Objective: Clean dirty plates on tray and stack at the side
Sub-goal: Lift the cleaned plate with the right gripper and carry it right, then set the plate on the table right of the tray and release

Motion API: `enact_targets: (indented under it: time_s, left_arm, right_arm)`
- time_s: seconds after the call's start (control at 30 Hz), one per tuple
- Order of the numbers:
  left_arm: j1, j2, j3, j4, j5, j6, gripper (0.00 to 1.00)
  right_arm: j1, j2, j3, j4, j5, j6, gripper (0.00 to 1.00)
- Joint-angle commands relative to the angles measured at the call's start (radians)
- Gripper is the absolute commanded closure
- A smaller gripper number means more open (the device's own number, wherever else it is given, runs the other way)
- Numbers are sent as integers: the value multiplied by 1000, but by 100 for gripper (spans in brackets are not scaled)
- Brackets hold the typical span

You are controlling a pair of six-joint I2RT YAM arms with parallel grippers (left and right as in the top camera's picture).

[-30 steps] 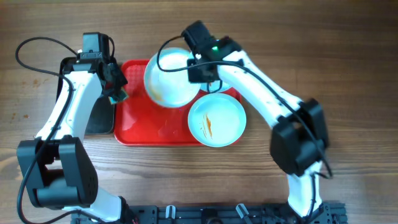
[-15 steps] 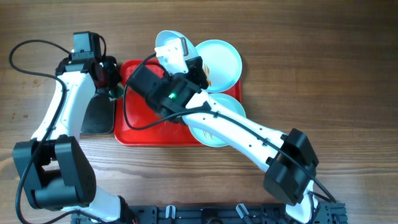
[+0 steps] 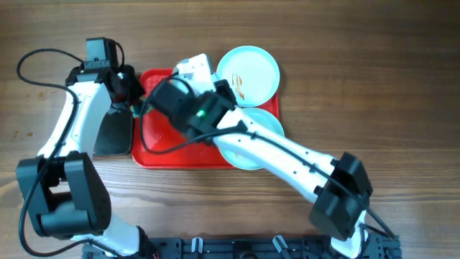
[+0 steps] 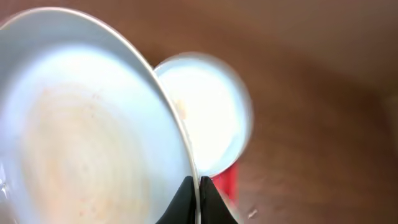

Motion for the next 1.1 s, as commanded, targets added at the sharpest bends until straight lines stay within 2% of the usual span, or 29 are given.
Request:
enact_targets:
  time_s: [0.0, 0.07, 0.17, 0.27, 0.37, 0.47, 0.63, 0.8, 0.83, 0.87, 0.93, 1.0, 1.07]
  left_arm:
    - [3, 20, 4, -1, 16, 4, 96]
    - [3, 20, 4, -1, 16, 6, 96]
    - [3, 20, 4, -1, 16, 6, 96]
    - [2, 20, 4, 0, 31, 5, 96]
    - [2, 20, 4, 6, 50, 5, 96]
    - [2, 20, 4, 18, 50, 5, 96]
    - [2, 20, 4, 18, 64, 5, 96]
    - [-6, 20, 4, 25, 64, 5, 96]
    - [-9, 20, 4, 26, 64, 5, 96]
    - [-13, 20, 4, 26, 64, 5, 96]
    - [-18, 20, 4, 27, 64, 5, 96]
    - [-23, 20, 4, 27, 64, 5, 96]
    - [-24, 20, 4, 32, 64, 6, 96]
  right_arm:
    - [-163, -70, 3, -20, -531, -100, 96]
    - [-327, -111, 3, -24, -848, -177, 96]
    - [-537, -134, 3, -43, -1027, -205, 96]
    - [-797, -134, 3, -132, -1013, -255, 96]
    - [-992, -132, -12, -163, -891, -269, 96]
    - [-1131, -133, -159, -123, -884, -282, 96]
    - [-1204, -132, -440, 68, -861, -270, 96]
    - [-1211, -131, -578, 266, -795, -250, 96]
    - [-1211, -131, -587, 269, -795, -250, 91]
    - [-1211, -131, -588, 259, -795, -250, 48]
    - [-1211, -132, -573, 224, -829, -249, 49]
    - [-1198, -167, -500, 88, -979, -257, 57]
    - [-1154, -263, -495, 48, -1117, -260, 57]
